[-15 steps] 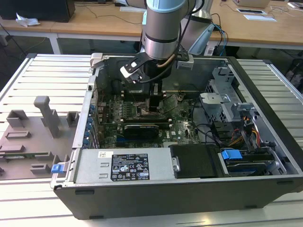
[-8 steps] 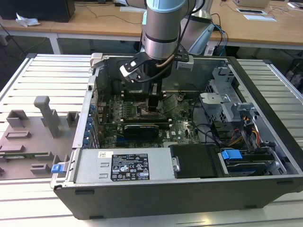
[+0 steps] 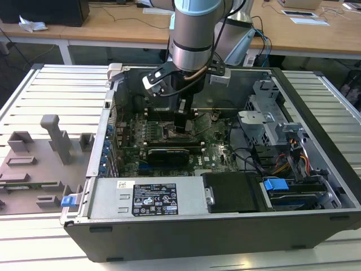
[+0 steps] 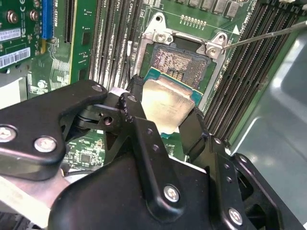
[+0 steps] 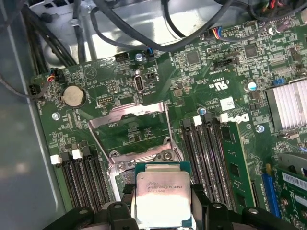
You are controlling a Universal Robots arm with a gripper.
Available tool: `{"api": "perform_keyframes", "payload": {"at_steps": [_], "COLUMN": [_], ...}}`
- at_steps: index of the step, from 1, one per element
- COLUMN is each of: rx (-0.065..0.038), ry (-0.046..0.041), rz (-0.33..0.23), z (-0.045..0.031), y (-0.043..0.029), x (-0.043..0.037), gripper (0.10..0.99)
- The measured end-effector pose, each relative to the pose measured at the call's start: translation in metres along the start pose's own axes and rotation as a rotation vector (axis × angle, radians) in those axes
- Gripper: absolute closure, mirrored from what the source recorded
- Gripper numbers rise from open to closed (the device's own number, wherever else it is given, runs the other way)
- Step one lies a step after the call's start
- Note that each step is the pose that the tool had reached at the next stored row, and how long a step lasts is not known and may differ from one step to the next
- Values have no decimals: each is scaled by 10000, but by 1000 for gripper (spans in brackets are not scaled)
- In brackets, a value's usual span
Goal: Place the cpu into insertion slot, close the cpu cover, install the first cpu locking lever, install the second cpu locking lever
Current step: 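Place the cpu into insertion slot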
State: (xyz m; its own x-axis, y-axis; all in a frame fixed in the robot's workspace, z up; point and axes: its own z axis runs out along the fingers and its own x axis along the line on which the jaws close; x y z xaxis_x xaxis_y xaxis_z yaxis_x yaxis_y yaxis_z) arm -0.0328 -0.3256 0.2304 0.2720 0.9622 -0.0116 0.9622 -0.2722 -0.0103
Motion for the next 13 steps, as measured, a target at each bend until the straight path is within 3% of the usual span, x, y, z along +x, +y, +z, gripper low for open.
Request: {"api": "perform_keyframes", "payload": {"at_steps": [13], "rx": [8], "ry": [-6], "rz": [1196], "z": [3], "y": [0], "x": [0], "gripper": [541]}}
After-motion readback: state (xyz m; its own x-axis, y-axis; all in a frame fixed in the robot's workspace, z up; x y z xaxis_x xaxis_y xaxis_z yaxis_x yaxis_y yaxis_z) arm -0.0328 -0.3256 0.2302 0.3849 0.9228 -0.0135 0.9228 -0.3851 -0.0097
